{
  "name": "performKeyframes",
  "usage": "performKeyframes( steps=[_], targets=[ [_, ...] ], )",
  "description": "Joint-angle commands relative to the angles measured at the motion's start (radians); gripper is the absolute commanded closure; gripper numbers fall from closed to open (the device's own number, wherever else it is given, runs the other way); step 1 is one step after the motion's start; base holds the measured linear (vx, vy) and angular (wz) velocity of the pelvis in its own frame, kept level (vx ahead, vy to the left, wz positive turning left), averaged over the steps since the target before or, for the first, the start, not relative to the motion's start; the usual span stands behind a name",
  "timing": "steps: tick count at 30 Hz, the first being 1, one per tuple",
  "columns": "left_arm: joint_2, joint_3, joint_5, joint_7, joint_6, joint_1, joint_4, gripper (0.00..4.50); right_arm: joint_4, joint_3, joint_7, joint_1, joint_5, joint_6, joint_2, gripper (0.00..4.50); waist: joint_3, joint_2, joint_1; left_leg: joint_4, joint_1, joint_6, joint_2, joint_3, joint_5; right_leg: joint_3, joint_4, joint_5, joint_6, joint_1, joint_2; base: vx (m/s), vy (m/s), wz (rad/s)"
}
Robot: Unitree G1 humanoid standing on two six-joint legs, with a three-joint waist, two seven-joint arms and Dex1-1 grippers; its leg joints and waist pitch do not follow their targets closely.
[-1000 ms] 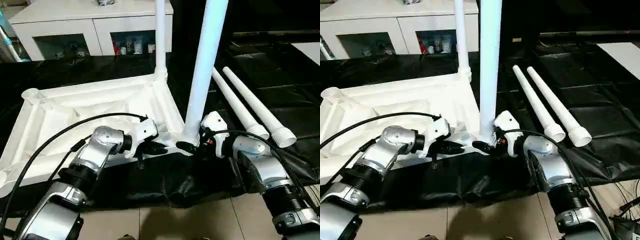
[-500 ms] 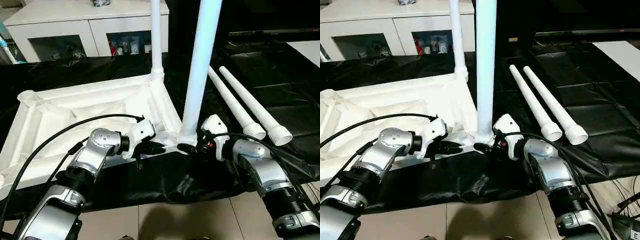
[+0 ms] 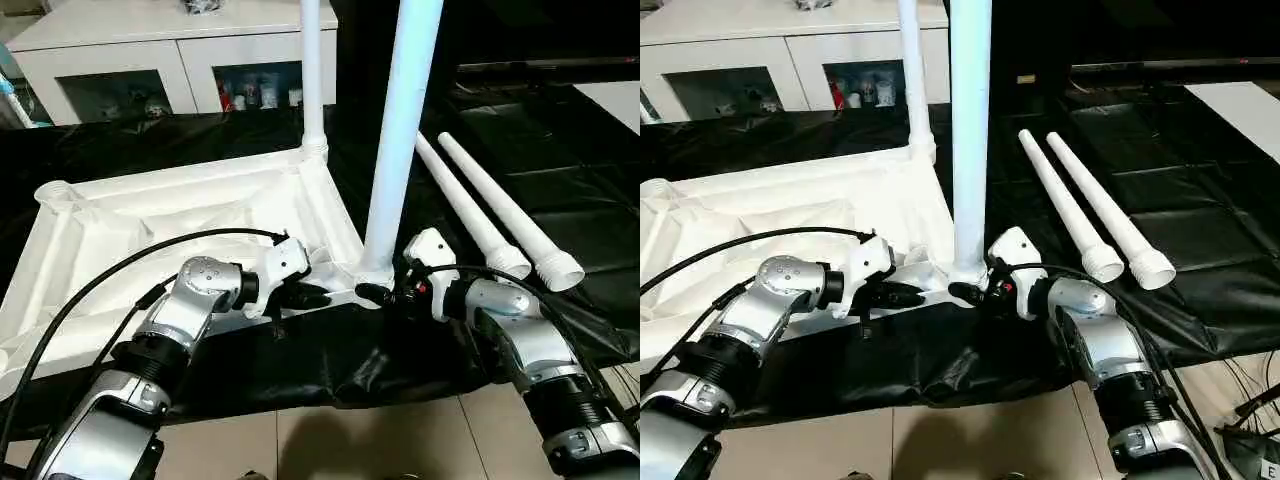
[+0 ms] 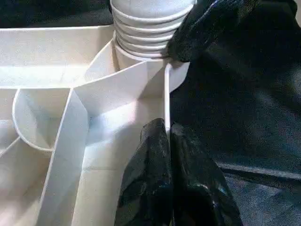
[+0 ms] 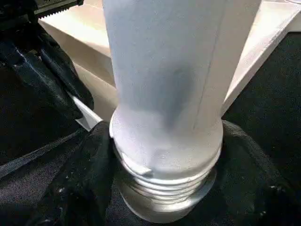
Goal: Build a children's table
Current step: Rotate leg to tighten
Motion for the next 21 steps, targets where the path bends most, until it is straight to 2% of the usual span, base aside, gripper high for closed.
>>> performKeyframes(
  steps=[1,4,7,8,9,11,14,15,16,17,18,19,20,21],
  targets=[
    [-0.003,0.013,-0.014,0.004,-0.001,0.013,0.000,4.50,0.009,-0.005,0.006,-0.005,0.017,-0.016,0.011,1.81,-0.072,-0.013,0.003,-0.079,-0.001,0.095,0.050,-0.016,-0.120,0.045,-0.068,-0.192,-0.234,0.065,-0.061,0.000,0.000,0.00],
    [-0.011,0.012,-0.007,0.024,0.015,0.010,0.008,4.50,0.042,-0.017,-0.079,-0.012,-0.009,-0.003,0.034,1.81,-0.071,-0.012,0.002,-0.080,0.000,0.091,0.051,-0.016,-0.125,0.045,-0.068,-0.196,-0.236,0.063,-0.062,0.000,0.000,0.00],
    [-0.026,0.011,0.003,0.053,0.018,0.001,0.025,4.50,0.079,-0.031,-0.163,-0.024,-0.024,0.012,0.067,1.83,-0.068,-0.011,-0.005,-0.083,0.000,0.074,0.049,-0.017,-0.151,0.044,-0.074,-0.238,-0.227,0.063,-0.061,0.000,0.000,0.00],
    [-0.036,0.011,0.007,0.070,0.021,-0.005,0.037,4.50,0.095,-0.036,-0.199,-0.029,-0.029,0.014,0.085,1.83,-0.065,-0.011,-0.009,-0.086,-0.002,0.065,0.048,-0.019,-0.172,0.043,-0.079,-0.284,-0.214,0.064,-0.062,0.000,0.000,0.00],
    [-0.062,0.009,0.021,0.114,0.030,-0.024,0.066,4.50,0.126,-0.045,-0.278,-0.045,-0.040,0.024,0.127,1.83,-0.063,-0.008,-0.013,-0.088,0.003,0.053,0.048,-0.019,-0.191,0.044,-0.086,-0.333,-0.200,0.058,-0.062,0.000,0.000,0.00],
    [-0.085,0.008,0.032,0.155,0.053,-0.043,0.093,4.50,0.152,-0.054,-0.340,-0.063,-0.046,0.034,0.160,1.83,-0.063,-0.008,-0.019,-0.090,0.005,0.033,0.046,-0.020,-0.197,0.044,-0.087,-0.360,-0.190,0.060,-0.061,0.000,0.000,0.00],
    [-0.127,0.017,0.047,0.248,0.090,-0.081,0.148,4.50,0.198,-0.062,-0.419,-0.098,-0.057,0.037,0.202,1.83,-0.062,-0.009,-0.020,-0.090,0.006,0.031,0.046,-0.021,-0.214,0.045,-0.090,-0.360,-0.189,0.058,-0.062,0.000,0.000,0.00],
    [-0.153,0.027,0.048,0.301,0.108,-0.104,0.182,4.50,0.228,-0.064,-0.461,-0.121,-0.065,0.036,0.223,1.83,-0.062,-0.006,-0.021,-0.090,0.007,0.031,0.045,-0.021,-0.218,0.045,-0.091,-0.363,-0.189,0.057,-0.061,0.000,0.000,0.00],
    [-0.153,0.027,0.048,0.301,0.108,-0.104,0.182,4.50,0.228,-0.064,-0.461,-0.121,-0.065,0.036,0.223,1.83,-0.063,-0.006,-0.023,-0.089,0.007,0.030,0.044,-0.019,-0.218,0.044,-0.092,-0.362,-0.190,0.056,-0.061,0.000,0.000,0.00],
    [-0.185,0.043,0.045,0.371,0.126,-0.134,0.225,4.50,0.271,-0.062,-0.502,-0.153,-0.074,0.035,0.250,1.83,-0.063,-0.006,-0.024,-0.088,0.007,0.027,0.041,-0.019,-0.217,0.044,-0.092,-0.361,-0.192,0.056,-0.059,0.000,0.000,0.00],
    [-0.210,0.056,0.042,0.417,0.138,-0.158,0.258,4.50,0.307,-0.063,-0.535,-0.179,-0.078,0.033,0.272,1.83,-0.065,-0.010,-0.024,-0.087,0.008,0.027,0.041,-0.019,-0.211,0.044,-0.092,-0.352,-0.195,0.057,-0.060,0.000,0.000,0.00],
    [-0.252,0.074,0.047,0.501,0.145,-0.202,0.319,4.50,0.384,-0.074,-0.604,-0.235,-0.082,0.031,0.318,1.83,-0.066,-0.011,-0.023,-0.087,0.009,0.028,0.041,-0.019,-0.203,0.045,-0.091,-0.341,-0.198,0.058,-0.061,0.000,0.000,0.00],
    [-0.264,0.078,0.051,0.525,0.145,-0.217,0.340,4.50,0.411,-0.080,-0.627,-0.255,-0.080,0.030,0.334,1.83,-0.066,-0.008,-0.025,-0.086,0.009,0.026,0.039,-0.019,-0.194,0.044,-0.090,-0.331,-0.206,0.056,-0.060,0.000,0.000,0.00],
    [-0.279,0.085,0.049,0.548,0.151,-0.232,0.358,4.50,0.439,-0.090,-0.654,-0.276,-0.076,0.030,0.352,1.83,-0.069,-0.015,-0.023,-0.085,0.007,0.034,0.039,-0.018,-0.181,0.044,-0.090,-0.308,-0.208,0.061,-0.061,0.000,0.000,0.00]
  ],
)
